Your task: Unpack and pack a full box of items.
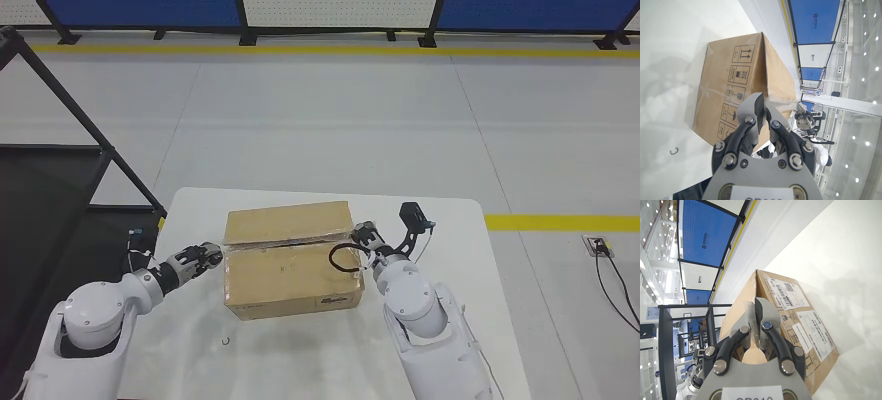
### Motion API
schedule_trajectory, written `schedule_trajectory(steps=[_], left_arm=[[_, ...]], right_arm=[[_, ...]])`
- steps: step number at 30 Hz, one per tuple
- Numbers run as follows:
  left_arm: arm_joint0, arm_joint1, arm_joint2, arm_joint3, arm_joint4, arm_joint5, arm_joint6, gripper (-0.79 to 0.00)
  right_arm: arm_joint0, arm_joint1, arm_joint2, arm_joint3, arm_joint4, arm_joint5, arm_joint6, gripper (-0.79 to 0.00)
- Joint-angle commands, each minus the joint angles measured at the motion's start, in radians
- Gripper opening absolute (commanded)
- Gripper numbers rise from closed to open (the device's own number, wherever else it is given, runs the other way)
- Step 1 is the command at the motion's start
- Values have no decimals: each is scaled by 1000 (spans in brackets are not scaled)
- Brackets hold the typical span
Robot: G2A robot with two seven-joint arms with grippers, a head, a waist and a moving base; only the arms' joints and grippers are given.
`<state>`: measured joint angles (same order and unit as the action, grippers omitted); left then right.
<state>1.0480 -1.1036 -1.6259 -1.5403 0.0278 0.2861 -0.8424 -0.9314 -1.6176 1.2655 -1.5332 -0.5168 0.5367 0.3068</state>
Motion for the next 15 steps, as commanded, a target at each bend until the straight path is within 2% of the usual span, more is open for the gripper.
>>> schedule_trajectory(steps=[1, 11, 15], left_arm=[[2, 2, -2, 0, -2, -1, 2, -720], [12, 12, -10, -11, -18, -2, 14, -733], [25, 17, -18, -33, 6, -17, 51, -717]], right_arm=[[2, 0, 0, 3, 2, -3, 0, -785], [12, 2, -3, 13, 6, -7, -4, -785], [15, 3, -5, 17, 10, -8, -3, -785]])
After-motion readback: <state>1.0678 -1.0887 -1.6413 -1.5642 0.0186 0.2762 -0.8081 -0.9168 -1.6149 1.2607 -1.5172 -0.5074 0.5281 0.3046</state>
